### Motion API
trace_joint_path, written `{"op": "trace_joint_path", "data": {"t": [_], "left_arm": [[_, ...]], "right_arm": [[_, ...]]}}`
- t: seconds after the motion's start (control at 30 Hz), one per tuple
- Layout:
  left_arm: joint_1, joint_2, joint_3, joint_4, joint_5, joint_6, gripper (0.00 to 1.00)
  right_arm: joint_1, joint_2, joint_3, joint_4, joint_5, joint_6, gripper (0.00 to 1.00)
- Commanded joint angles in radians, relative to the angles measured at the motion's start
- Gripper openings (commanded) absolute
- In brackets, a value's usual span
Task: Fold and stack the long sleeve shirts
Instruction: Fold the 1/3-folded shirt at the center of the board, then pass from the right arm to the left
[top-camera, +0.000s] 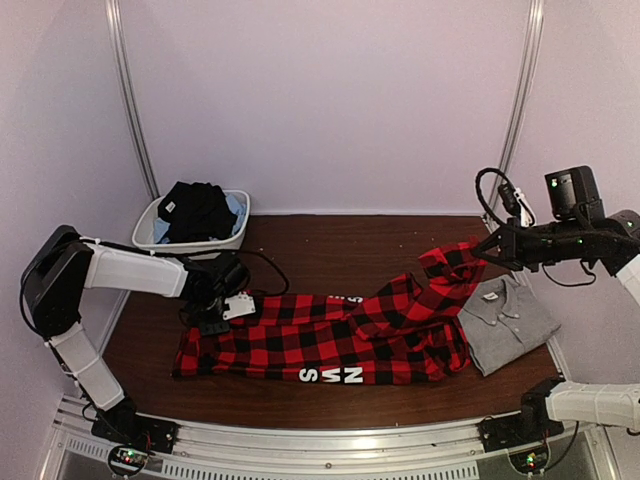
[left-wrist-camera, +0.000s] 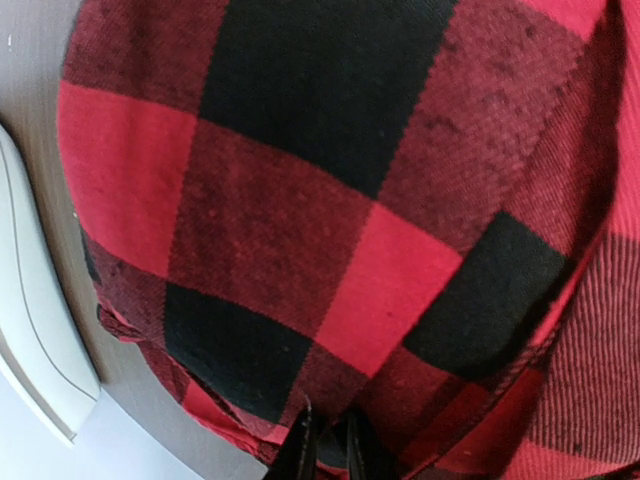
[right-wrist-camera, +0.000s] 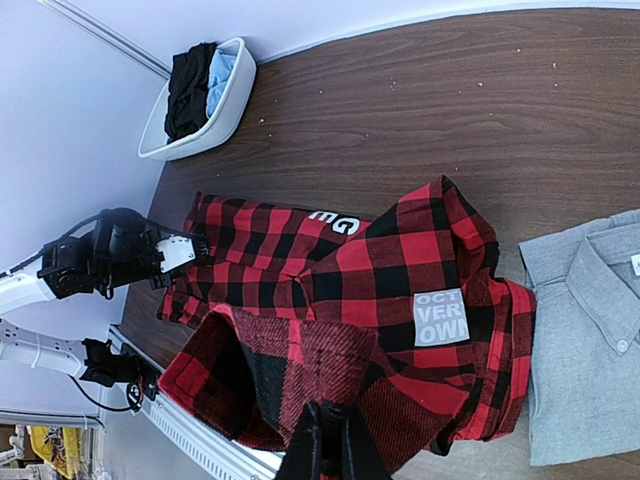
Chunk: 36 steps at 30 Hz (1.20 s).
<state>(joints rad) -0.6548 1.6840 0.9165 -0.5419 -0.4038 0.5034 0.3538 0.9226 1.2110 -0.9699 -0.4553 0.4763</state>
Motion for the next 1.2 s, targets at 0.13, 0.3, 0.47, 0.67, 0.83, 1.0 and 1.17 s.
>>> {"op": "trace_joint_path", "data": {"t": [0.13,0.3,0.47,0.67,0.83,1.0,1.17], "left_arm": [[-0.002,-0.079,0.033,-0.048,0.022,-0.070,0.17],[-0.002,-0.183,0.100,0.057,0.170,-0.112,0.22],[-0.002,-0.279,0.126,0.242,0.434,-0.266,0.29],[-0.003,-0.339,0.034,0.606,0.862,-0.462,0.31],[-0.044,-0.294,0.029,0.761,1.075,-0.518,0.39],[-0.121,-0.216,0.103,0.747,1.101,-0.453,0.41],[-0.175,-0.133,0.150,0.775,1.145,-0.433,0.54]], "right_arm": [[0.008,0.036,-0.039,0.082,-0.032,-0.063,0.00],[0.024,0.093,-0.097,0.232,-0.161,-0.110,0.00],[0.107,0.192,-0.096,0.365,-0.178,-0.136,0.00],[0.153,0.298,-0.093,0.500,-0.217,-0.126,0.00],[0.194,0.378,-0.068,0.564,-0.252,-0.128,0.00],[0.217,0.427,-0.047,0.614,-0.271,-0.115,0.00],[0.239,0.452,-0.038,0.652,-0.283,-0.092,0.00]]}}
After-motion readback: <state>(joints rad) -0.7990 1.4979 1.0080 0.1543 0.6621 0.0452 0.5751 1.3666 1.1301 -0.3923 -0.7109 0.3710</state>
